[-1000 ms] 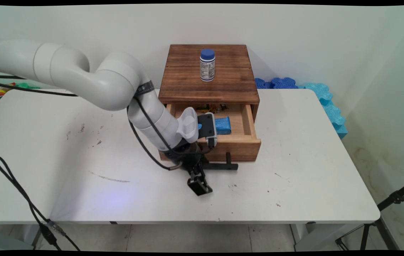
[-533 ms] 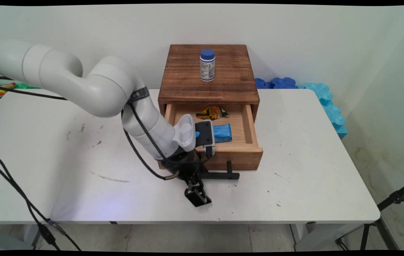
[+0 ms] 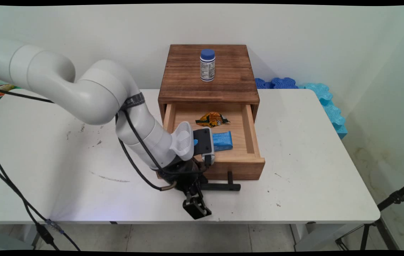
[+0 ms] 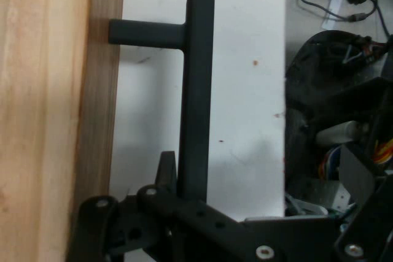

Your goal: Open the drawer

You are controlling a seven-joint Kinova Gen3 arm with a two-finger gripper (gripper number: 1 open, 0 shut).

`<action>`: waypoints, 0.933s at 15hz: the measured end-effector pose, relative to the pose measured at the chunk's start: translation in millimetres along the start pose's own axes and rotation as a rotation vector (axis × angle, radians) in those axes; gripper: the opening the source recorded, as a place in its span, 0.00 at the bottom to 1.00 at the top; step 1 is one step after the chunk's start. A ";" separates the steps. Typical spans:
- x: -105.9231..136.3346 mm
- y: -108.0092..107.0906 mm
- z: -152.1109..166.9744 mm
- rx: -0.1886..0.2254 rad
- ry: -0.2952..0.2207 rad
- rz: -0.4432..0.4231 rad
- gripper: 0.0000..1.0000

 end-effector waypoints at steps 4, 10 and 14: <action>-1.1 12.6 -1.9 -0.016 0.004 -0.006 1.00; -3.1 28.5 -2.8 -0.037 0.009 -0.003 1.00; -3.4 38.0 -3.1 -0.049 0.014 0.002 1.00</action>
